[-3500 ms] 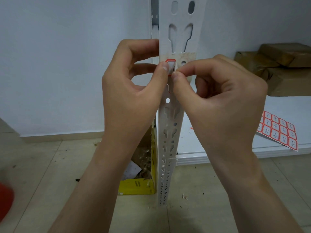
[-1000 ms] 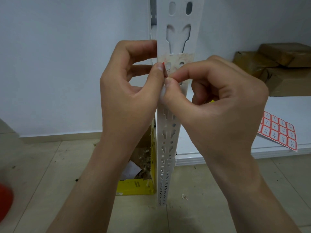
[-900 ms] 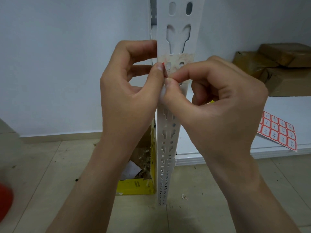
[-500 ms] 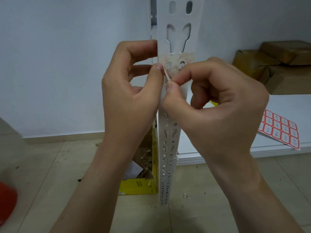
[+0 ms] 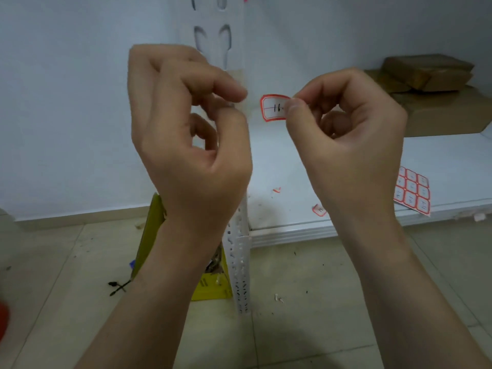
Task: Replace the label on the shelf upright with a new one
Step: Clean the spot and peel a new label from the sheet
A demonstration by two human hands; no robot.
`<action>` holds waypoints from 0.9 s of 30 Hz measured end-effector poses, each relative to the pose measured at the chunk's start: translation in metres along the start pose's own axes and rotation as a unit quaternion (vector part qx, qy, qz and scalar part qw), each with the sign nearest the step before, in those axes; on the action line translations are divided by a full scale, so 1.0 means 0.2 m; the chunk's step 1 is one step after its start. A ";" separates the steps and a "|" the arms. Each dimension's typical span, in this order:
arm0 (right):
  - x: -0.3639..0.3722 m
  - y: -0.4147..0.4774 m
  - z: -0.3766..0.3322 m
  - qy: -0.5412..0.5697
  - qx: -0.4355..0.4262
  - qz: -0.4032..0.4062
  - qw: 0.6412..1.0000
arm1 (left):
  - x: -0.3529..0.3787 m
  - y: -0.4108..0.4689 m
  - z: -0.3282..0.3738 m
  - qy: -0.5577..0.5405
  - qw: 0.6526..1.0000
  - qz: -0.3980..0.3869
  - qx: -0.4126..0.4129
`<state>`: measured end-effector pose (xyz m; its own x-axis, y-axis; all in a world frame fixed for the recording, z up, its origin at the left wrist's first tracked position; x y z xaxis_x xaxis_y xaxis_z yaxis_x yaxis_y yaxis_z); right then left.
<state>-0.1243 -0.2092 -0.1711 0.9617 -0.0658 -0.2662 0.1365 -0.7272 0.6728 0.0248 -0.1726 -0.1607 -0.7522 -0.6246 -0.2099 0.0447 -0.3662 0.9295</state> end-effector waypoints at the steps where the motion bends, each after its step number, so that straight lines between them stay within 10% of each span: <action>1: -0.04 0.00 0.02 -0.008 0.009 -0.006 1.000 | 0.04 0.00 0.04 -0.003 1.000 -0.004 0.022; 19: -0.60 -0.31 0.87 -0.194 0.327 -0.140 0.914 | 0.89 -0.33 0.03 -0.105 0.883 -0.371 -0.267; 27: -0.52 -0.34 0.96 -0.225 0.354 -0.205 0.884 | 0.98 -0.39 0.01 -0.106 0.866 -0.402 -0.279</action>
<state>-0.2803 -0.2845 -0.3218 0.6519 0.1532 -0.7427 0.1161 -0.9880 -0.1018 -0.1269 -0.2641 -0.2739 -0.7889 0.1051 -0.6054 -0.2824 -0.9371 0.2053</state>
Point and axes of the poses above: each hand's wrist, its own y-axis towards the middle knuckle, its own x-axis out of the palm, z = x × y, the point moved 4 cm from there along y, towards the middle knuckle, and after that the axes turned 15 degrees about -z, right-handed, at the moved point
